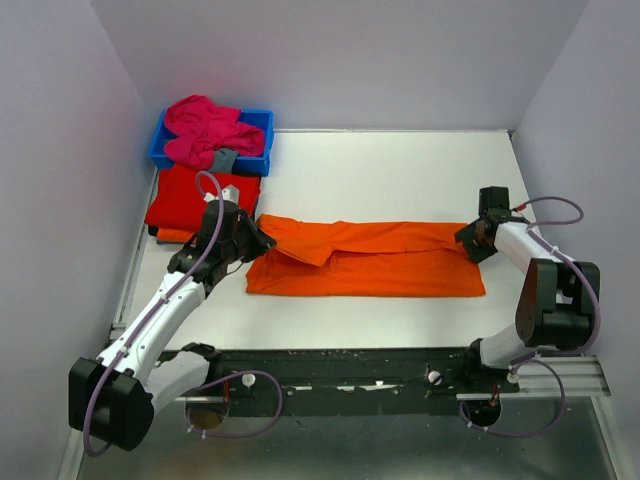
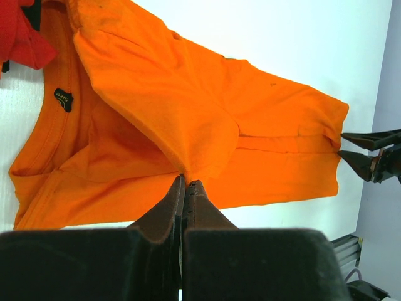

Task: Fold and stack the t-shirts
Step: Fold the other side of the tshirt into a rectangle

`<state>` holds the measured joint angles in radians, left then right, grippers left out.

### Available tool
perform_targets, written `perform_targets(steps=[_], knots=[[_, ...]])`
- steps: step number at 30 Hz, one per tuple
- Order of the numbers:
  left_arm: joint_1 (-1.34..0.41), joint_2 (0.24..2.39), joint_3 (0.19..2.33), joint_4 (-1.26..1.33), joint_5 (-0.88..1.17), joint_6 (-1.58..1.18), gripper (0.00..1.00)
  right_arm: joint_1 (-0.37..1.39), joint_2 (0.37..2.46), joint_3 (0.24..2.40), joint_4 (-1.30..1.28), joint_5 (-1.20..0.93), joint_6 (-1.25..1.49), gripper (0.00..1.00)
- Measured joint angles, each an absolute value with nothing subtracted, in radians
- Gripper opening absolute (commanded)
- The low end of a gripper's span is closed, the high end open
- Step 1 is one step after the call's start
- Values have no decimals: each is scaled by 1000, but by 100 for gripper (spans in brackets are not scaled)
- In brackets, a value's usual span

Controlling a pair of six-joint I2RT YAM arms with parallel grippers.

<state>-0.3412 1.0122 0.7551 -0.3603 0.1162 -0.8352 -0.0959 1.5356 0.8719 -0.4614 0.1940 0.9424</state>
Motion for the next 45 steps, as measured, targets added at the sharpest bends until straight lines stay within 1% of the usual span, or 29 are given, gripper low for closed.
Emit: perform_targets(steps=[5,12,14,19,20,21,22,26,31,35,40,45], knots=[[-341,1016,755,-359,116,-835,0,-120,1480,852,-440,195,962,52],[-341,1020,755,-353,117,-835,0,-145,1475,798,-394,167,1034,51],[-341,1020,755,-352,117,-835,0,-146,1475,784,-383,151,1053,49],[-342,1020,755,-352,117,-835,0,-146,1475,774,-359,130,1082,27],[-342,1020,755,-352,117,-835,0,-146,1475,774,-357,130,1086,21],[-341,1020,755,-351,117,-835,0,-146,1475,774,-356,130,1089,8],[-341,1020,755,-350,117,-835,0,-146,1476,774,-356,129,1092,1],[-341,1027,761,-347,117,-835,0,-146,1478,775,-356,130,1099,1],[-340,1074,820,-347,116,-833,0,-146,1479,810,-371,138,1080,1],[-327,1134,903,-344,116,-833,0,-146,1504,901,-377,138,1039,1],[-301,1246,1041,-334,115,-834,0,-146,1605,1058,-384,138,983,1],[-281,1370,1181,-317,116,-834,0,-157,1697,1168,-397,131,931,1]])
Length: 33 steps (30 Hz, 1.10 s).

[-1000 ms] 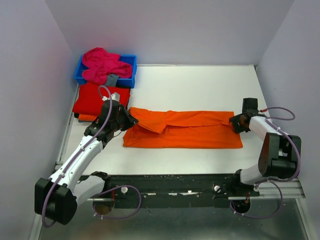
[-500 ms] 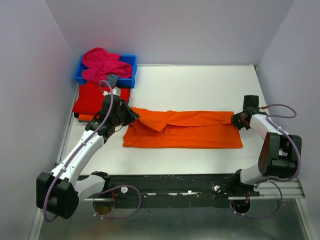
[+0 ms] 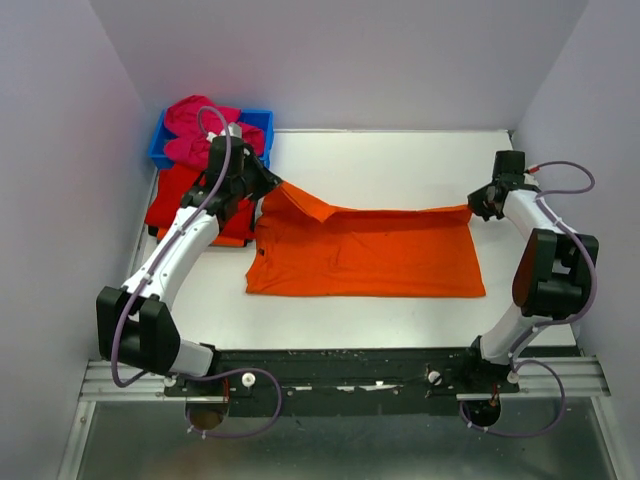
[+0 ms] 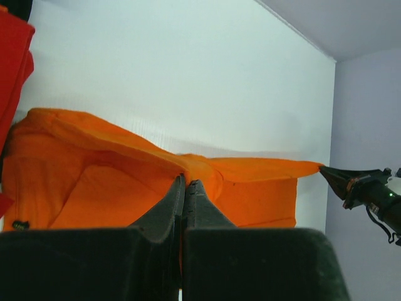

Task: Fold and stack the t-shirts
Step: Fold the other side of the tshirt into a rectangle

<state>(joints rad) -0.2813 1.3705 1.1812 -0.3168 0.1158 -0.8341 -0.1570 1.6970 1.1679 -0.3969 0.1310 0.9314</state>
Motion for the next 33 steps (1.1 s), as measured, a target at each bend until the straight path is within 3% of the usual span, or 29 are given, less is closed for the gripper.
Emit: perform_targets(steps=[7,16,33], knots=[[-255,1483,1282,-294,120,-840,0,-170,1800,1320,-415,97,859,1],[-252,1492,1237,-269,142,-846,0,-170,1806,1335,-421,63,805,1],[-251,1227,957,-264,212,-861,0,-206,1676,1158,-428,38,722,1]])
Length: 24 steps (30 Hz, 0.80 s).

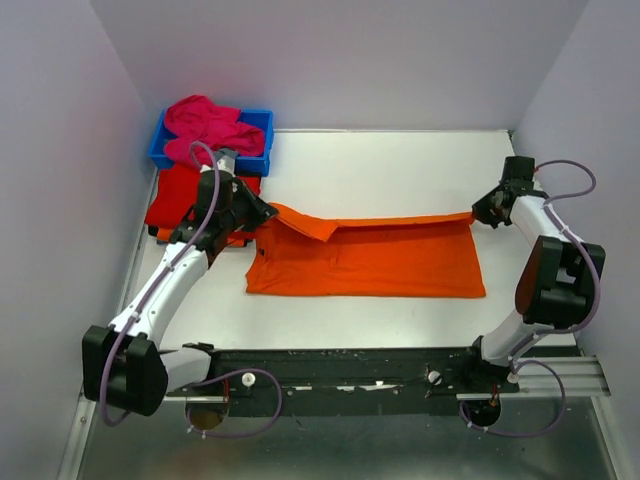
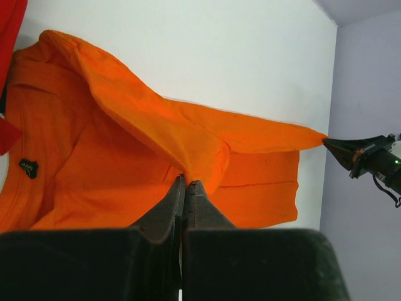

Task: Fold and stack the t-shirts
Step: Fold the other side of the tshirt into a rectangle

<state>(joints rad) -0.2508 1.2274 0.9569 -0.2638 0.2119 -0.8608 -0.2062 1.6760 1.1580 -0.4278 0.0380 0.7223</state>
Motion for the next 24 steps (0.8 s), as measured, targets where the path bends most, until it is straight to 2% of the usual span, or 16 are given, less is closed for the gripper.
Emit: perform_targets(steps=[5,18,22,24], knots=[[-264,1133,868,-264,223,-869,0,-215,1644,1129,-429,35,705,1],[-357,1052,607,-222,218,-947,0,-216,1614,1008,-428,31,699,1],[-370,1029,541,-207,212,-972,0,-216,1619,990,-418,31,697,15],[-371,1018,517,-204,204,-977,0,-216,1618,972,-402,29,694,29]])
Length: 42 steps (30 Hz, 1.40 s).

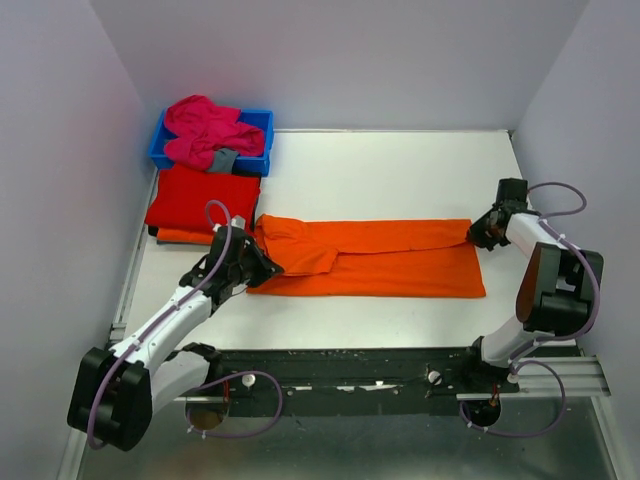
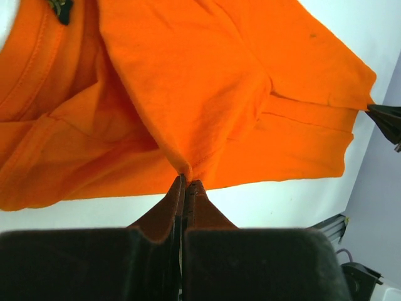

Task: Fold and stack the t-shirts
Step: Fold the other side of the tshirt into a rectangle

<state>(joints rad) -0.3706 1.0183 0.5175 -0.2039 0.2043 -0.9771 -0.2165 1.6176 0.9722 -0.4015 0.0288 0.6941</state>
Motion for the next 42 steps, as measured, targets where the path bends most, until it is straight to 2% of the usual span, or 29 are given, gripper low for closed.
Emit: perform_targets(steps=[2,4,12,21,28,35,42], knots=[[-371,1009,495,-202,192,-979,0,-216,1607,945,-379,14,687,41],[-371,1005,477,-199,183,-981,0,-216,1575,914,-364,-3,675,44],[-371,1012,446,-176,146,-981,0,-155,1401,881,-316,-67,625,44],[-371,1026,437,-142,127,-979,0,193,1320,786,-217,-211,649,42],[-371,1026,437,-139,106,-968,0,477,1392,783,-112,-241,751,42],[-371,1019,437,-136,101,-959,0,627,1555,794,-9,-226,855,41],[-371,1006,437,-136,97,-946,0,703,1682,888,33,-207,902,40]])
